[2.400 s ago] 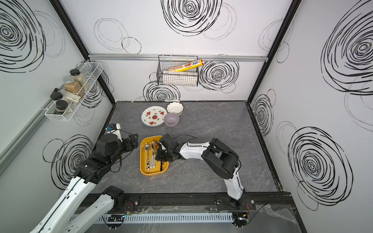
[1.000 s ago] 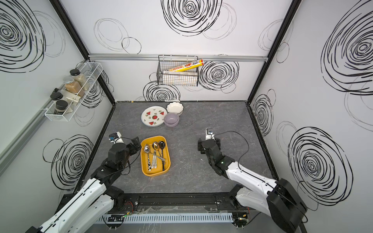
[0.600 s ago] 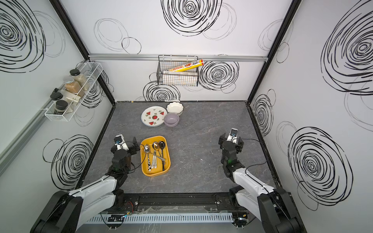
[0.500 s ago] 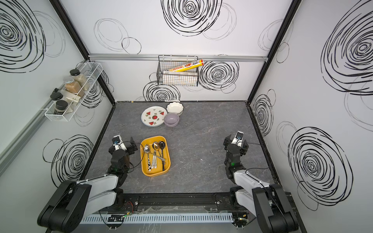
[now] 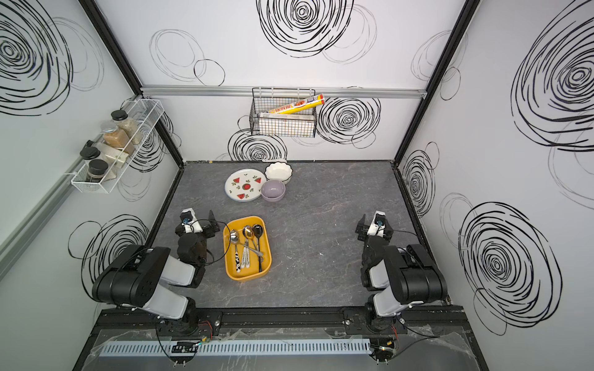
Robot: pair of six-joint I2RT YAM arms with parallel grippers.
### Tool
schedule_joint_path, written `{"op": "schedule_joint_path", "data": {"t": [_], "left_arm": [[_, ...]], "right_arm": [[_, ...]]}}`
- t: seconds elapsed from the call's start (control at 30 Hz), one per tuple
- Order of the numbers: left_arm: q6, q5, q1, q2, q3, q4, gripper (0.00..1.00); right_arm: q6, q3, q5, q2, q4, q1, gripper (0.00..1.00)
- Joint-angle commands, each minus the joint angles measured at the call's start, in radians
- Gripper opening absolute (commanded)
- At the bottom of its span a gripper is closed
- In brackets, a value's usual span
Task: Put the spoon into the storage box
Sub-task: Reset both arms
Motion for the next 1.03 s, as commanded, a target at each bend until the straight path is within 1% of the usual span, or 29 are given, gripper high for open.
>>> {"op": "schedule_joint_path", "data": {"t": [0.0,0.03,0.07,0.1,0.13,0.17,0.27,0.33,0.37,0.43,0.53,0.6,0.67,0.77,0.83,1.0], "left_arm": [[0.013,0.101,0.023,-0.007,0.069,-0.066,0.99],[0.015,0.105,0.028,0.003,0.071,-0.064,0.99],[0.017,0.107,0.028,0.005,0.066,-0.048,0.99],[0.017,0.106,0.029,0.002,0.069,-0.058,0.99],[0.016,0.107,0.028,-0.002,0.069,-0.065,0.99],[0.015,0.107,0.028,0.001,0.068,-0.06,0.99],[0.015,0.107,0.028,-0.001,0.067,-0.058,0.99],[0.016,0.106,0.028,0.001,0.066,-0.055,0.99],[0.016,0.106,0.027,0.0,0.065,-0.056,0.99],[0.016,0.108,0.028,0.0,0.065,-0.056,0.99],[0.016,0.107,0.027,0.001,0.066,-0.056,0.99],[0.016,0.107,0.028,0.001,0.066,-0.055,0.99],[0.015,0.106,0.029,0.0,0.066,-0.055,0.99],[0.016,0.107,0.028,0.001,0.066,-0.055,0.99],[0.016,0.108,0.029,0.001,0.066,-0.056,0.99],[0.017,0.107,0.027,0.001,0.065,-0.055,0.99]], "right_arm": [[-0.006,0.07,-0.07,0.0,-0.088,-0.016,0.85],[-0.015,0.053,-0.076,0.026,-0.008,-0.019,0.85],[-0.015,0.051,-0.077,0.026,-0.013,-0.019,0.86],[-0.009,0.063,-0.075,0.004,-0.077,-0.02,0.86],[-0.007,0.071,-0.076,-0.011,-0.108,-0.02,0.98],[-0.007,0.067,-0.077,-0.015,-0.102,-0.019,1.0],[-0.018,0.04,-0.079,0.02,0.008,-0.02,1.0],[-0.011,0.056,-0.078,-0.003,-0.066,-0.02,1.0],[-0.011,0.059,-0.079,-0.004,-0.069,-0.02,1.0],[-0.018,0.043,-0.08,0.016,-0.003,-0.02,1.0],[-0.012,0.053,-0.08,0.002,-0.05,-0.02,1.0],[-0.017,0.045,-0.082,0.015,-0.008,-0.019,1.0],[-0.014,0.05,-0.081,0.005,-0.04,-0.019,1.0],[-0.017,0.047,-0.08,0.014,-0.019,-0.019,1.0],[-0.015,0.058,-0.081,0.012,-0.047,-0.02,1.0],[-0.015,0.06,-0.081,0.016,-0.043,-0.02,1.0]]}}
